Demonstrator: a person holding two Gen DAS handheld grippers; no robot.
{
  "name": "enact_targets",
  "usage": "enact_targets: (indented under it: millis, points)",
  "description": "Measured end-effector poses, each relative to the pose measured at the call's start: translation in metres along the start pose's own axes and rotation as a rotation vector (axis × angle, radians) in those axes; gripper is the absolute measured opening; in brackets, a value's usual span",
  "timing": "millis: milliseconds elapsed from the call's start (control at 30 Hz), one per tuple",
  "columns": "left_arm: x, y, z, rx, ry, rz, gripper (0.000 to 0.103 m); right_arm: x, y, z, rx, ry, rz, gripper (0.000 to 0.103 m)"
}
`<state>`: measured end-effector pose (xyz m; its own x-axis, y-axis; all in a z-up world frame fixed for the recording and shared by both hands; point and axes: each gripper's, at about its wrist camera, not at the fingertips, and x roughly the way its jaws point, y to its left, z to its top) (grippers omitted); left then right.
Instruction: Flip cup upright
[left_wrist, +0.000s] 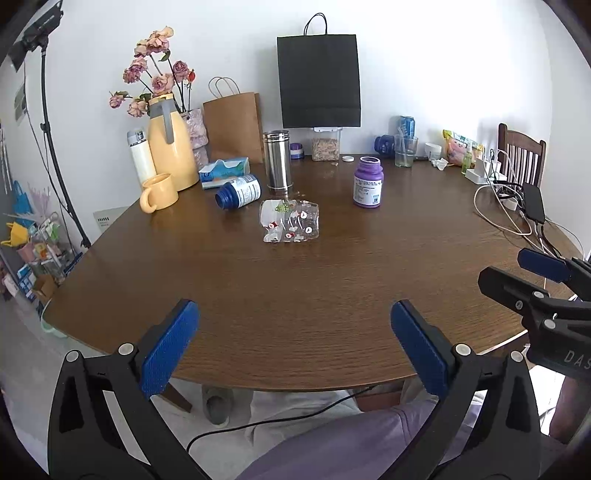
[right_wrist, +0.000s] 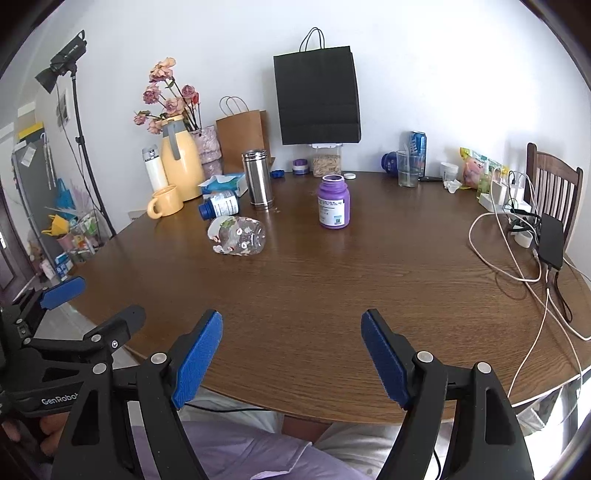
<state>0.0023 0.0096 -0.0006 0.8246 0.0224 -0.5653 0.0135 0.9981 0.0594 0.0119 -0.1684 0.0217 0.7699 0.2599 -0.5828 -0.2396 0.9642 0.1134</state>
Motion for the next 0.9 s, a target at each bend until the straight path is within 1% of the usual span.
enact_targets:
  millis: [433,900]
  points:
    - [0.0011,0.0019,0.0002,-0.031,0.004,0.008,0.103,0.0019,0.0003,-0.0024,-0.003,0.011,-0.003,0.081]
    - [0.0011,0.0008,-0.0002,-0.034,0.011,0.003,0.103,0.0027,0.0030,-0.0025,-0.003,0.015,-0.006,0.081]
